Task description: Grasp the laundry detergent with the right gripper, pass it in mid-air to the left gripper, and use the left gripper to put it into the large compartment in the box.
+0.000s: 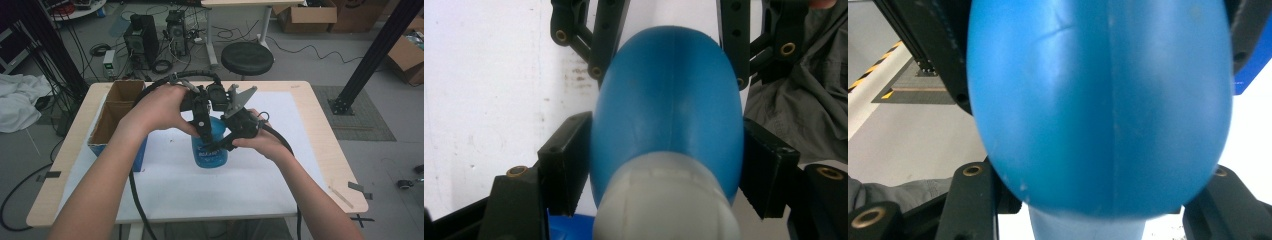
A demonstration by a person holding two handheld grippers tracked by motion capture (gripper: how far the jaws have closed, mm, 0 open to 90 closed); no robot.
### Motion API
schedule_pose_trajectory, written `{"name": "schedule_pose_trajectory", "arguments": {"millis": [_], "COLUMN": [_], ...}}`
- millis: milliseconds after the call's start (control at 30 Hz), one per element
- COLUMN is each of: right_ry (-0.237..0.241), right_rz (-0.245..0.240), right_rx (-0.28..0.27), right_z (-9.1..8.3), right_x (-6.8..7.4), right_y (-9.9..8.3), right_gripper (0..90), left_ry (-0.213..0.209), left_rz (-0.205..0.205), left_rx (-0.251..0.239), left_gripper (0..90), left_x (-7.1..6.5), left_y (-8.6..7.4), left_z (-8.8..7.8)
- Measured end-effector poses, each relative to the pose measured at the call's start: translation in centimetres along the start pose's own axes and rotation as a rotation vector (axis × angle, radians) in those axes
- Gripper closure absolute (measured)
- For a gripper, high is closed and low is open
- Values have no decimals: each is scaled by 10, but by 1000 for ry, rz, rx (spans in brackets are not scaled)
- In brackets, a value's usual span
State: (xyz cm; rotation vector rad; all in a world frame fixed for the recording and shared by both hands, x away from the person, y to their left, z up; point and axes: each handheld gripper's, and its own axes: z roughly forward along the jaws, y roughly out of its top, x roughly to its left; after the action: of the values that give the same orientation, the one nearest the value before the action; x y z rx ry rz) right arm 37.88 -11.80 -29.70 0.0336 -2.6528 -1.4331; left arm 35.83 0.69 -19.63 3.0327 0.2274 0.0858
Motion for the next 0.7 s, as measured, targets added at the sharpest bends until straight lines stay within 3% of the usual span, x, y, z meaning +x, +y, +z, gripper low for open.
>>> {"name": "schedule_pose_trajectory", "arguments": {"millis": [700], "right_ry": [-10], "right_rz": [-1], "right_rx": [-1], "right_z": [-1], "right_x": [-1], "right_y": [-1], "right_gripper": [450], "left_ry": [5], "left_rz": [-6], "left_rx": [4], "left_gripper": [374], "left_x": [1], "left_y": [1], "left_z": [-1]}}
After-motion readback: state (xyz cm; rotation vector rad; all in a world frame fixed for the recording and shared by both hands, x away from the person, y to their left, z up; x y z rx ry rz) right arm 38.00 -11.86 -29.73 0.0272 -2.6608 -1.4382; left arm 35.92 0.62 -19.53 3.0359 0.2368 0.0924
